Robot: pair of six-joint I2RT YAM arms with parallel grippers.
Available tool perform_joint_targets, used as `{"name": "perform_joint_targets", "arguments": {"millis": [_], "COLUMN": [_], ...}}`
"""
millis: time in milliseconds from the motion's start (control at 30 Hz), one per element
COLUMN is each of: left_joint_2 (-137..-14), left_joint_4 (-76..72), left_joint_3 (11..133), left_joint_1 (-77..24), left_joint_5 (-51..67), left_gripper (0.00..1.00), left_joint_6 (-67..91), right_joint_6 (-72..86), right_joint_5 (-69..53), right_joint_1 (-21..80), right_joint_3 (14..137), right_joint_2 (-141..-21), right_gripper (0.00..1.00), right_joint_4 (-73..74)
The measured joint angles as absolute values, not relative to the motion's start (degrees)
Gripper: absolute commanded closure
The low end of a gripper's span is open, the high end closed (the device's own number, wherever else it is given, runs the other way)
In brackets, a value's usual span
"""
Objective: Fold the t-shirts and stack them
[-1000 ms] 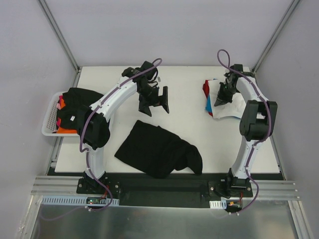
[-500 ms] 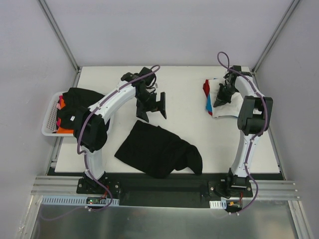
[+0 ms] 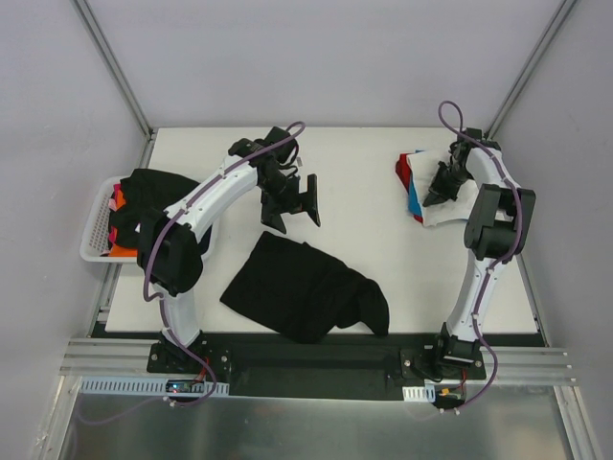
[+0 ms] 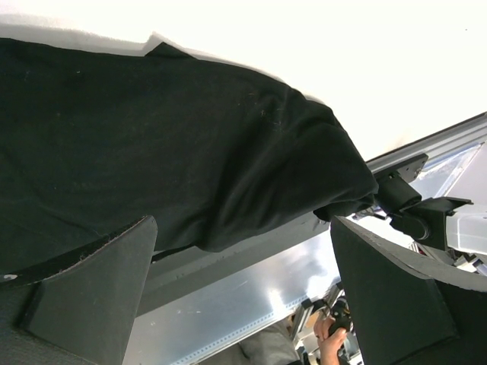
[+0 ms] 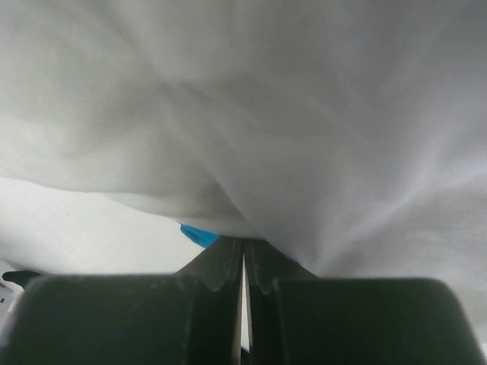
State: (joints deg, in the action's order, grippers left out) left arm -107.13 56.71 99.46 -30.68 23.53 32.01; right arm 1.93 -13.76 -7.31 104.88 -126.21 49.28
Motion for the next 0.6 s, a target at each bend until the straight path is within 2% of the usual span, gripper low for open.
{"name": "perform_joint_targets", "arguments": {"millis": [367, 600], "left_joint_2": [-107.1, -107.3], "left_joint_4": [56.6, 56.7], "left_joint_3": [99.5, 100.3], "left_joint_1": [-30.7, -30.7], "left_joint_5": [23.5, 23.6], "left_gripper": [0.01, 0.01], "left_joint_6": [32.1, 32.1], "right_joint_6": [1.8, 1.0], "right_joint_5": [-18.9, -15.9], "right_joint_1": [-7.5, -6.6], "right_joint_3": [103.8, 101.3], "right_joint_2": [-125.8, -115.8], "right_gripper": [0.99, 0.99], "right_joint_4": [46.1, 43.9]}}
